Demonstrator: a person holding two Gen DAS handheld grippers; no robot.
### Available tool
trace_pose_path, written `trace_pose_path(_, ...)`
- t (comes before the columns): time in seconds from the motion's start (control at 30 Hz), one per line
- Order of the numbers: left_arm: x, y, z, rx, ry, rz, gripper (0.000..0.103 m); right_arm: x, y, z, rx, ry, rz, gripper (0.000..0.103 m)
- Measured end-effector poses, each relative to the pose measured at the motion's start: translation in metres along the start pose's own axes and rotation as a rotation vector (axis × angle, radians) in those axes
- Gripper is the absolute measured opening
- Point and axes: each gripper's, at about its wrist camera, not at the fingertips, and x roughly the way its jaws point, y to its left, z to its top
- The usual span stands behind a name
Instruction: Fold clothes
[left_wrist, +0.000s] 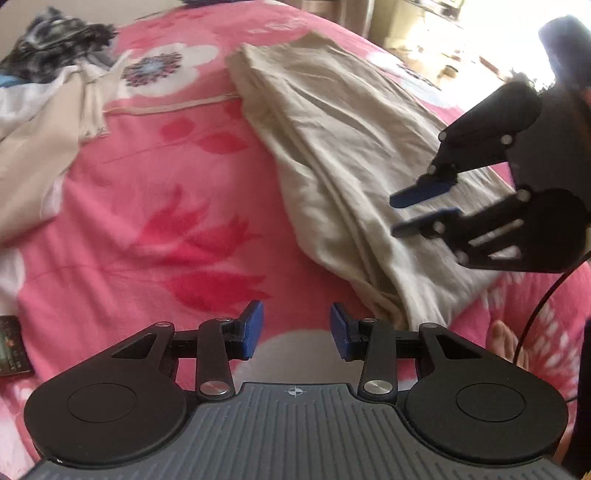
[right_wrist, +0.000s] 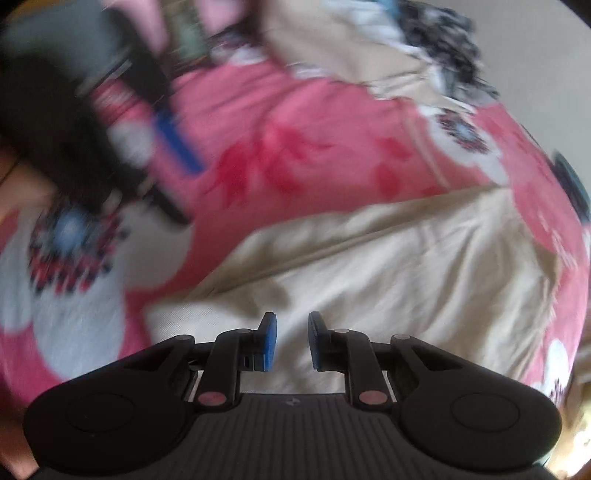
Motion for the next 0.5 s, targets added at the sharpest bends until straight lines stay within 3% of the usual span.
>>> trace_pose_path(0.07, -0.005, 0.002, 0.003, -0.006, -0.023, 0.032, 0.039, 0.012, -0.012, 0.002, 0.11, -0.004, -0.019, 0.02)
trace_pose_path(0.2, -0.009, 0.007, 0.005, -0.04, -0.055, 0.011, 0.04, 0.043, -0.032, -0.006, 0.354, 0.012, 0.018, 0.02)
trace_pose_path(0.5, 0.012, 0.038, 0.011, -0.134, -0.051, -0.022, 0.047, 0.021, -0.078, -0.001, 0.483, -0.092, 0.125, 0.023)
